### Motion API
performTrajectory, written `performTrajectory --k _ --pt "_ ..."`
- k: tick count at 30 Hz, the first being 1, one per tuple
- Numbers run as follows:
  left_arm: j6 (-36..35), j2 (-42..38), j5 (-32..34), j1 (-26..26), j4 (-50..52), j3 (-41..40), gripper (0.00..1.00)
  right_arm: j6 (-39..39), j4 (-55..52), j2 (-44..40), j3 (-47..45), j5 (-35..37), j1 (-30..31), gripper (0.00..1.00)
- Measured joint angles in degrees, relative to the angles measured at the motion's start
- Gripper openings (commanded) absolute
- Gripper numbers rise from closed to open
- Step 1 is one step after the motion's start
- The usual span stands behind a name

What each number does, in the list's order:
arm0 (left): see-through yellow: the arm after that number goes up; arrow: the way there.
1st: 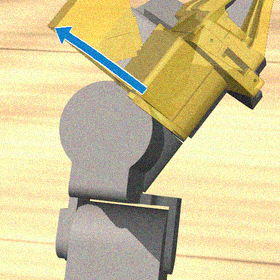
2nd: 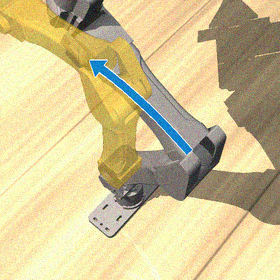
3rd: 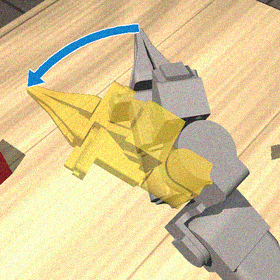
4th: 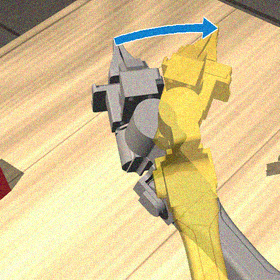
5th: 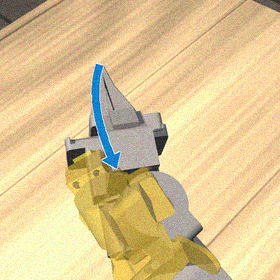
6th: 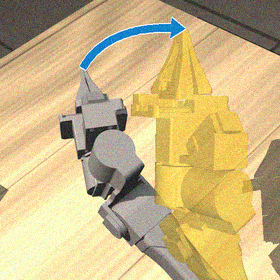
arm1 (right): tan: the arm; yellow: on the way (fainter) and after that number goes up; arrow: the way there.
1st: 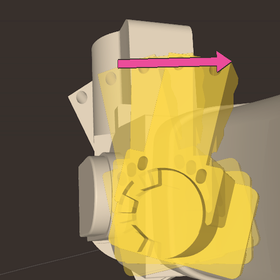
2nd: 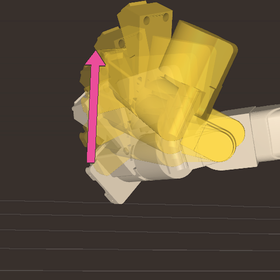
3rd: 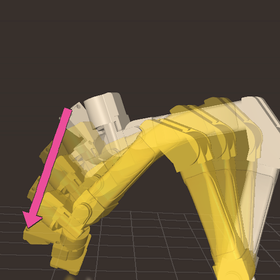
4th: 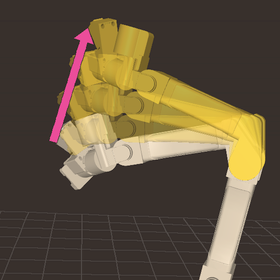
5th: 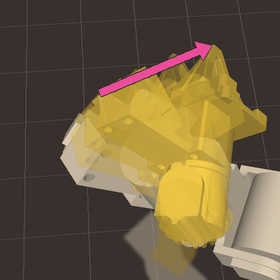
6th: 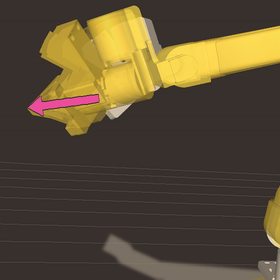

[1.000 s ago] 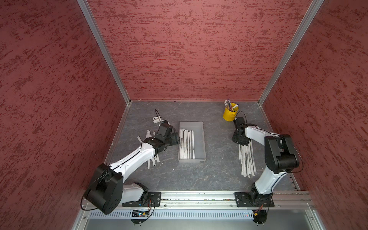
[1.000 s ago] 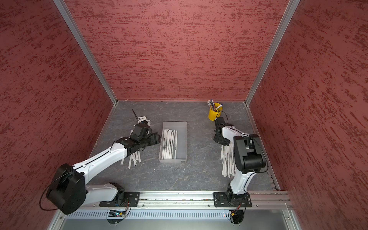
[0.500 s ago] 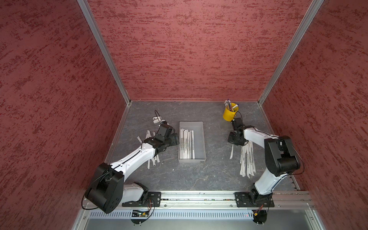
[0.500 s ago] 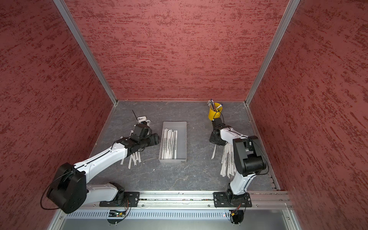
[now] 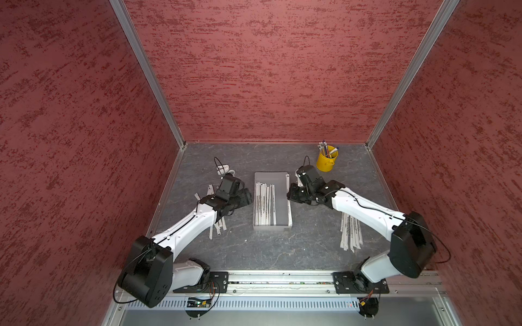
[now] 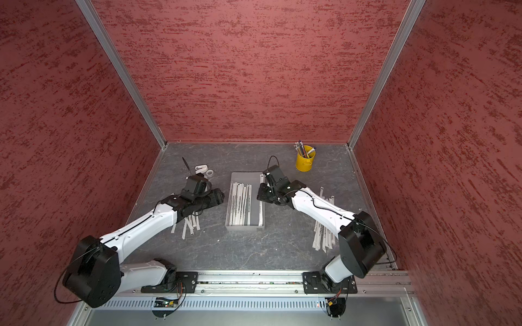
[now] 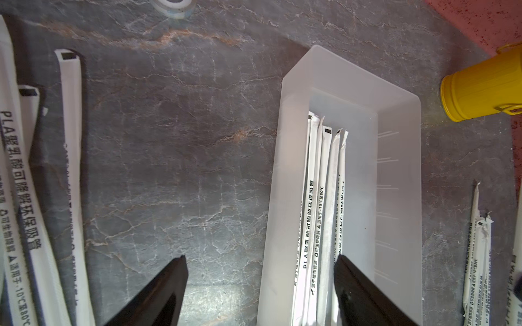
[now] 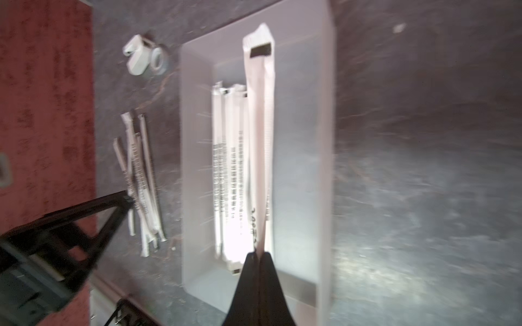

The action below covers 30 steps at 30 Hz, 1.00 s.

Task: Put the straws into the storage box
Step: Place the straw in the storage box.

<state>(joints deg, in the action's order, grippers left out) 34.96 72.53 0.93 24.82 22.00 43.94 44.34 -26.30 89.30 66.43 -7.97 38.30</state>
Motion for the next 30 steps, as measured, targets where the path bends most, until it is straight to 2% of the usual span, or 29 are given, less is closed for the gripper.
performTrajectory --k 4,12,24,30 --pt "0.8 0.0 -0.9 0.5 0.0 0.0 0.84 2.0 2.9 6.5 4.5 2.2 1.9 0.03" --pt "1.7 1.0 -1.9 1.4 -0.7 -0.2 0.84 1.7 1.3 17.9 9.7 6.1 2.3 0.03" --pt "2.8 2.2 -2.1 3.8 -2.7 -1.5 0.84 2.2 0.1 18.9 9.7 7.9 4.6 0.02" --pt "3.0 2.8 -2.1 3.8 -2.8 -1.9 0.84 2.4 -0.3 22.3 12.0 8.2 5.8 0.02"
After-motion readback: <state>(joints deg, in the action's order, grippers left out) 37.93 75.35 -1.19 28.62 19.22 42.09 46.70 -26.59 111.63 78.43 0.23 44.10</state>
